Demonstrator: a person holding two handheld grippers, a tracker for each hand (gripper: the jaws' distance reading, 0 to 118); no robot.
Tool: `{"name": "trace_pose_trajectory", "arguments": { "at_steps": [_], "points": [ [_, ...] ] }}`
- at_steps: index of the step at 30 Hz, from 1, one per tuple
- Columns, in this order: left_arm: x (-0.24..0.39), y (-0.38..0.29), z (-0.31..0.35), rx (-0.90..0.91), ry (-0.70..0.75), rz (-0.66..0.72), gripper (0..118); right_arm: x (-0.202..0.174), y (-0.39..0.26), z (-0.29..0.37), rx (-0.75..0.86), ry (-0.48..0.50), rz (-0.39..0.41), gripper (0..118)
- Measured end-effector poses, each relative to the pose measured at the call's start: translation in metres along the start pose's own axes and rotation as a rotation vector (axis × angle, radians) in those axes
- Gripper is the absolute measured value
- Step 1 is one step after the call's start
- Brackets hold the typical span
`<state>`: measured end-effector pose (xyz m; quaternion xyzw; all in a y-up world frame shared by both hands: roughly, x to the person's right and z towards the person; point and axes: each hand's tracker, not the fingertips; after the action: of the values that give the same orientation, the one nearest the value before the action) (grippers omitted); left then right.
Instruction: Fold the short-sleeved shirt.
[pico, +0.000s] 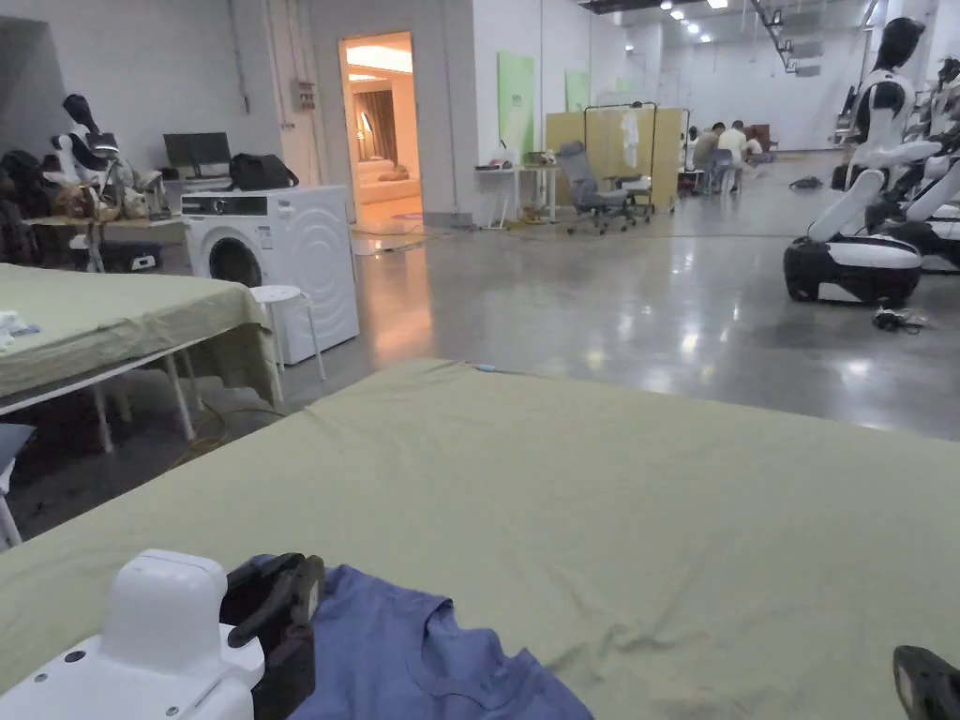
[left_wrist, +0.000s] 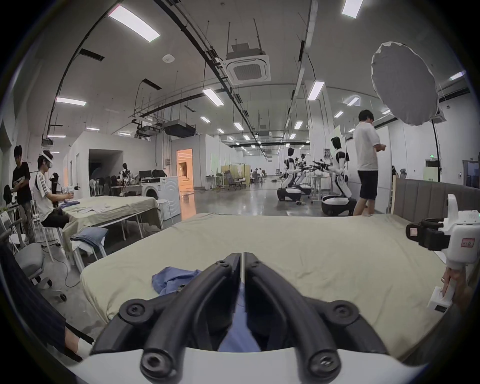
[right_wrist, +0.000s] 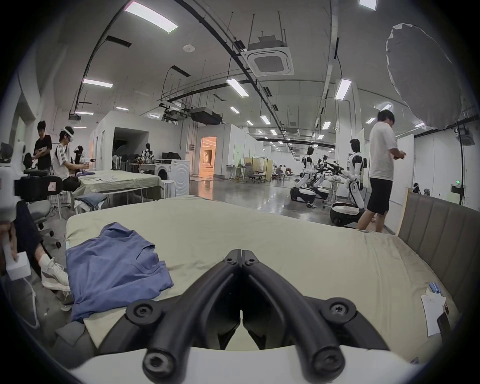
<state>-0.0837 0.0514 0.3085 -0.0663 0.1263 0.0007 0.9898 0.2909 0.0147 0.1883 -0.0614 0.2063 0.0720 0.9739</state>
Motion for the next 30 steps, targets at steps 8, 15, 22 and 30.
{"name": "trace_pose_trajectory", "arguments": {
  "at_steps": [8,15,22,30],
  "points": [
    [-0.041,-0.024,-0.093,-0.232,-0.051,0.06,53,0.032,-0.02,0.001,-0.086,-0.049,-0.062,0],
    [-0.046,-0.08,-0.196,-0.646,-0.236,-0.045,53,0.051,-0.033,0.004,-0.152,-0.096,-0.12,0],
    [-0.028,-0.121,-0.244,-0.793,-0.281,-0.028,53,0.058,-0.043,0.0,-0.208,-0.115,-0.149,0],
    [-0.038,-0.136,-0.265,-0.828,-0.272,-0.009,51,0.059,-0.047,0.003,-0.244,-0.121,-0.121,0]
  ]
}}
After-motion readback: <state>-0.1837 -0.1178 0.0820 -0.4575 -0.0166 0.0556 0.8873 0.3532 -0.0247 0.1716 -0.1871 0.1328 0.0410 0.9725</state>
